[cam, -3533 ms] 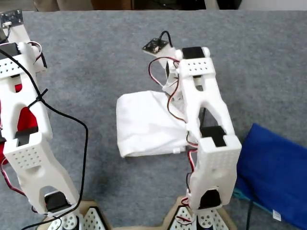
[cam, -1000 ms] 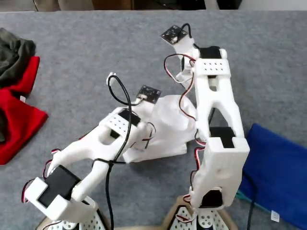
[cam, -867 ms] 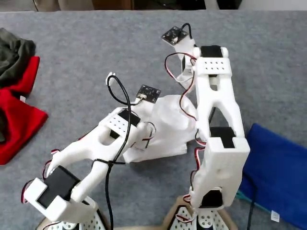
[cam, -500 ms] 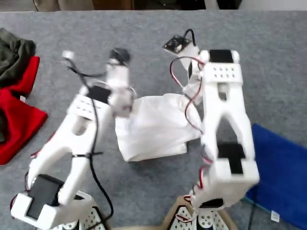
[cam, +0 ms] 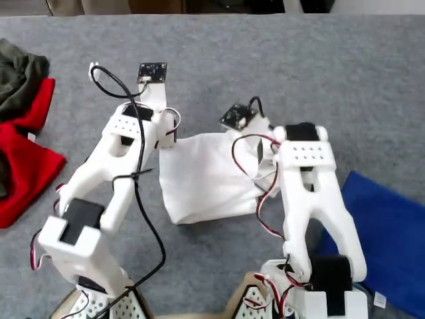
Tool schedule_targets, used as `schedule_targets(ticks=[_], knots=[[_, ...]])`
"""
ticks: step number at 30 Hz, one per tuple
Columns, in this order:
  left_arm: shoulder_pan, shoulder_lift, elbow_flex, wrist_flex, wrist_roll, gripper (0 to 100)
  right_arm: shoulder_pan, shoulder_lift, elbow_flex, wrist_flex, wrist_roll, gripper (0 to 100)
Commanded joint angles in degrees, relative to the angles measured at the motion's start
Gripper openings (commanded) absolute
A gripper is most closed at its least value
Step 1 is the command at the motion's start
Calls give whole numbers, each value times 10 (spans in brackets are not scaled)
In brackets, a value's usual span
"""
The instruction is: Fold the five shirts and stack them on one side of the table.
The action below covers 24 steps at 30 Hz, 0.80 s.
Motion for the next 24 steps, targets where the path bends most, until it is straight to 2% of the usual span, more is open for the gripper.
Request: schedule_targets(ticks=[1,12,18,24], knots=[[-3,24,-42,-9,4,33,-7,-16,21,-36,8,5],[18,70,-61,-7,4,33,-81,18,-1,-91,-11,5],[16,70,-59,-5,3,33,-64,118,-19,-140,-8,5],[14,74,-61,5,-4,33,-30,130,-14,-123,22,5]])
